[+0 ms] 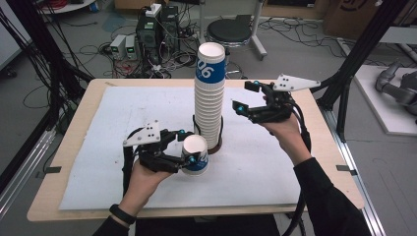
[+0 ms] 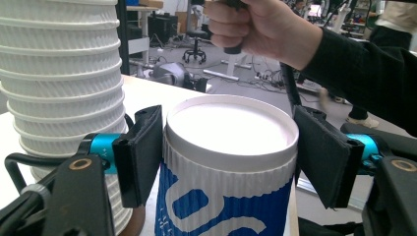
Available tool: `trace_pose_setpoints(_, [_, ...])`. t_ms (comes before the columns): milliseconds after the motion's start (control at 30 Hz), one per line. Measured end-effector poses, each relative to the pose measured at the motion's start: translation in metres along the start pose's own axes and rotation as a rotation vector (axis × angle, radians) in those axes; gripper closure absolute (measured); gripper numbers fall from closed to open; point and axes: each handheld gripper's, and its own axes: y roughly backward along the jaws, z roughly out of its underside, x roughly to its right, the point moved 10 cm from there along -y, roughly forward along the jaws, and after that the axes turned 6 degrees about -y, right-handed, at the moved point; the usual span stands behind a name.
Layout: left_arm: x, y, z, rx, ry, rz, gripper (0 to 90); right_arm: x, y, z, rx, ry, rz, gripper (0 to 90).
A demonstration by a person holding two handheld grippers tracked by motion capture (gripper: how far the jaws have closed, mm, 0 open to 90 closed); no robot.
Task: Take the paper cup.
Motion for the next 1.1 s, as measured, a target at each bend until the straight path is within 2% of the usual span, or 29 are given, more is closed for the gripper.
trace_pose_setpoints(267, [-0.001,0.000,0.000,0.006,0.002,-0.002,30.0,-0.001,0.023,0.023,0.015,0.003,0.014,15.7])
trace_pose_setpoints(467, [-0.003,0.002,0.001,0.003,-0.001,-0.007,30.0,-0.011,0.035,0.044,0.006,0.002,0.009,15.7])
trace_pose_setpoints(733, [-0.002,0.001,-0.001,0.010,-0.005,-0.005,30.0,-0.024,0.042,0.065,-0.010,0.023,0.003,15.7])
trace_pose_setpoints(833, [-0.003,0.001,-0.001,0.011,-0.006,-0.004,30.0,-0.030,0.045,0.075,-0.014,0.017,-0.002,15.7])
trace_pose_setpoints(1100, [-0.004,0.000,0.001,0.010,-0.009,0.000,30.0,-0.032,0.045,0.100,-0.035,0.028,0.008,15.7])
